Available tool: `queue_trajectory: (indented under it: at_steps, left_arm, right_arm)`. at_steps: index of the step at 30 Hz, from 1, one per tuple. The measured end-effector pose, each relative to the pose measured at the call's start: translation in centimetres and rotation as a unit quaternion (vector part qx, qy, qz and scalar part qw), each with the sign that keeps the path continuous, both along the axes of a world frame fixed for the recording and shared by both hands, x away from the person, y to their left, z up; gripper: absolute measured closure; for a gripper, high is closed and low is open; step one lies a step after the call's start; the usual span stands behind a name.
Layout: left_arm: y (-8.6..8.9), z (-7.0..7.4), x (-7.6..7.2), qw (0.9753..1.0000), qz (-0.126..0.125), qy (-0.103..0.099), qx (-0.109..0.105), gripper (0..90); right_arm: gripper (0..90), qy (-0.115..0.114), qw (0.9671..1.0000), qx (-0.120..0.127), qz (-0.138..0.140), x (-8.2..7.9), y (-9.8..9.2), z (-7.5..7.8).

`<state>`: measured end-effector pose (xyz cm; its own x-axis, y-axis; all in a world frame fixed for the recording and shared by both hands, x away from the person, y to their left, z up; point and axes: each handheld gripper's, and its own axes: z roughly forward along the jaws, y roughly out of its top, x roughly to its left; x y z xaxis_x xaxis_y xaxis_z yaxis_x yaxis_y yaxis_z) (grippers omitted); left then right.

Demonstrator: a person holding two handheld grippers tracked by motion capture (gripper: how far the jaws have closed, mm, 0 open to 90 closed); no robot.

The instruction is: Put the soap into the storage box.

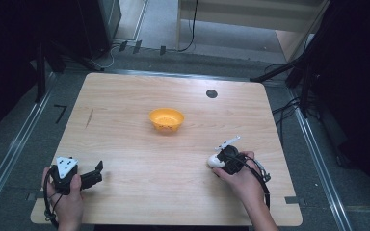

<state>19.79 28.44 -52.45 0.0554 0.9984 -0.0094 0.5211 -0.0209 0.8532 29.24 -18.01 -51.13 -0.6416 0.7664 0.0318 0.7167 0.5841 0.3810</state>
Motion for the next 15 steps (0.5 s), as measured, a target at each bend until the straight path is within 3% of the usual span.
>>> queue_trajectory:
  at_steps: [15]
  left_arm:
    - [0.06,0.01,-0.04,1.0,0.003,-0.001,0.0,0.0]
  right_arm:
    - [50.7,-0.001,1.0,0.003,0.004,0.22,-0.03,-0.01]
